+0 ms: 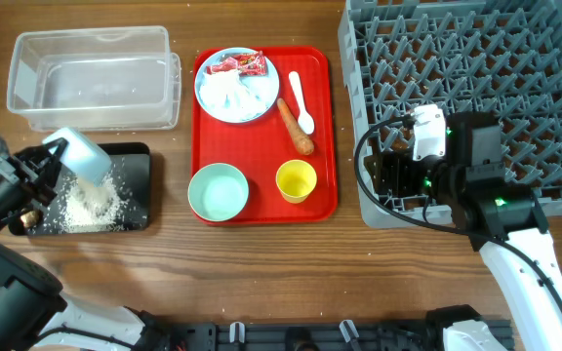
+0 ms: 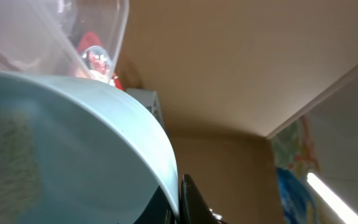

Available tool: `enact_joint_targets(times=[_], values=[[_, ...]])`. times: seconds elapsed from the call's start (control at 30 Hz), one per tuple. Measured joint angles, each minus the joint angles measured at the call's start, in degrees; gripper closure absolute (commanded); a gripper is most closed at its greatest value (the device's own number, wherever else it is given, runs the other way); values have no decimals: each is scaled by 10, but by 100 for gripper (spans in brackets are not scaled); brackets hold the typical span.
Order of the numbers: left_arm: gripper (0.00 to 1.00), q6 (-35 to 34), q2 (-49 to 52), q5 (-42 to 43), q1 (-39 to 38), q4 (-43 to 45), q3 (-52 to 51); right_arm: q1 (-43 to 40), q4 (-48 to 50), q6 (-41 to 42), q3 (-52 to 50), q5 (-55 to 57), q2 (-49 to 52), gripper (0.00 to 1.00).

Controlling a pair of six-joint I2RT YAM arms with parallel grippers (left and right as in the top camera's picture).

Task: Sort waste into correct bins and load items into the dishwasher rack
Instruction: 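Carry the rice bowl over the black tray and pour out the rice, then set the emptied bowl back on the red tray with the left gripper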

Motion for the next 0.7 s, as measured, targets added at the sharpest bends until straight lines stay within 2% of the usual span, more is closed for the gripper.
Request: enact_joint_targets(times=[0.7], values=[[96, -18, -1, 23, -5, 0, 0, 0, -5, 0, 0, 0, 0, 10]])
